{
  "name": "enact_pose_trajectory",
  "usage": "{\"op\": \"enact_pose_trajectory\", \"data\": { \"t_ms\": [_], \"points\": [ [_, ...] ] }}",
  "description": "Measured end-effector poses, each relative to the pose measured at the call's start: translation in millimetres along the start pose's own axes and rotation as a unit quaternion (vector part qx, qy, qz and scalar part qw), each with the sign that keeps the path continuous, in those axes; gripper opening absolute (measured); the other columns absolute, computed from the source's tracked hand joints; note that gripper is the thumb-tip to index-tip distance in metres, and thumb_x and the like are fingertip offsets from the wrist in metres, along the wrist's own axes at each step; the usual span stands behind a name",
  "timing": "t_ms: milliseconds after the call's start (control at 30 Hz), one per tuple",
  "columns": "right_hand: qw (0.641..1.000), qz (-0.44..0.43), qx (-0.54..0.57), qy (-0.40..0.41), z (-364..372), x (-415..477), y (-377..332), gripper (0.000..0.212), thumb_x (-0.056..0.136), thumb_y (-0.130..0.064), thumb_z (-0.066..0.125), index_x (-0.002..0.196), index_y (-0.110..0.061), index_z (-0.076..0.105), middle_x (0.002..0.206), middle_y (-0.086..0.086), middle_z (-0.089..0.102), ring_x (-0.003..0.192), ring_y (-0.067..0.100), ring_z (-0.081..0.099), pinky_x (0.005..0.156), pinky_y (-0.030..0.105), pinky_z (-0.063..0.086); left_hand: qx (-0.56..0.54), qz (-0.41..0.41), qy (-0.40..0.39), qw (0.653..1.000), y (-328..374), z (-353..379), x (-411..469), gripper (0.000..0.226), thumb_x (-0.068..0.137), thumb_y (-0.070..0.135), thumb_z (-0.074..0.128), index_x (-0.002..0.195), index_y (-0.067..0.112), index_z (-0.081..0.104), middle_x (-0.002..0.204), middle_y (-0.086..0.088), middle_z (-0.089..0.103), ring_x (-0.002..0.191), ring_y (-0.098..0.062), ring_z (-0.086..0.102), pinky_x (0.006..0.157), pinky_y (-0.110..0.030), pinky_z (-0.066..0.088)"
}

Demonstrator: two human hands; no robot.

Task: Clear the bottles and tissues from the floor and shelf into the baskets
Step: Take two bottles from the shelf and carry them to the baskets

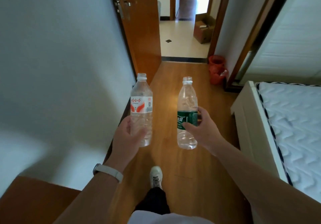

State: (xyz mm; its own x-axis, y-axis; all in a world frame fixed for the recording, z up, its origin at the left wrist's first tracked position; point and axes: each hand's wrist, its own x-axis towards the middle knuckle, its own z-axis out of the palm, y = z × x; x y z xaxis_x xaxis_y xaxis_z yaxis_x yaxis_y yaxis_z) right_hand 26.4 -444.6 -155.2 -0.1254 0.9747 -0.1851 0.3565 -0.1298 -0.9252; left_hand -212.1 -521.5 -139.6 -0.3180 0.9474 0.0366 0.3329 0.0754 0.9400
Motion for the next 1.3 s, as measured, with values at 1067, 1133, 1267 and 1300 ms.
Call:
{"op": "enact_pose_trajectory", "data": {
  "t_ms": [1067,1133,1267,1300],
  "points": [
    [0.956,0.121,0.052,0.261,-140.2,448.1,8.4,0.072,0.078,-0.035,0.075,0.137,-0.037,0.034,0.105,-0.018,0.058,0.083,-0.001,0.063,0.055,0.013,0.049,-0.022,-0.018,-0.242,0.97,10.6,230.9,540.4,0.045,0.082,0.031,0.078,0.115,0.044,0.05,0.104,0.034,0.063,0.094,0.011,0.062,0.063,-0.013,0.054],
    [0.955,0.123,0.056,0.264,-162.9,488.5,18.2,0.073,0.079,-0.034,0.075,0.138,-0.034,0.033,0.106,-0.019,0.056,0.087,-0.002,0.06,0.051,0.01,0.046,-0.003,-0.018,-0.234,0.972,18.9,260.7,570.9,0.049,0.08,0.032,0.078,0.118,0.042,0.049,0.102,0.035,0.062,0.093,0.013,0.061,0.063,-0.013,0.053],
    [0.953,0.14,0.07,0.259,-217.5,558.6,25.1,0.076,0.078,-0.034,0.075,0.14,-0.032,0.031,0.114,-0.012,0.057,0.093,0.001,0.06,0.054,0.011,0.046,0.027,-0.029,-0.24,0.97,47.1,318.1,629.0,0.052,0.079,0.033,0.078,0.119,0.044,0.048,0.104,0.032,0.063,0.094,0.01,0.063,0.065,-0.018,0.056],
    [0.953,0.14,0.068,0.26,-234.3,574.6,24.8,0.077,0.078,-0.034,0.075,0.141,-0.032,0.031,0.115,-0.012,0.057,0.093,0.001,0.06,0.053,0.011,0.046,0.031,-0.027,-0.246,0.968,56.8,334.6,643.9,0.05,0.08,0.03,0.078,0.117,0.045,0.048,0.105,0.031,0.063,0.095,0.009,0.063,0.066,-0.019,0.056]
  ]
}}
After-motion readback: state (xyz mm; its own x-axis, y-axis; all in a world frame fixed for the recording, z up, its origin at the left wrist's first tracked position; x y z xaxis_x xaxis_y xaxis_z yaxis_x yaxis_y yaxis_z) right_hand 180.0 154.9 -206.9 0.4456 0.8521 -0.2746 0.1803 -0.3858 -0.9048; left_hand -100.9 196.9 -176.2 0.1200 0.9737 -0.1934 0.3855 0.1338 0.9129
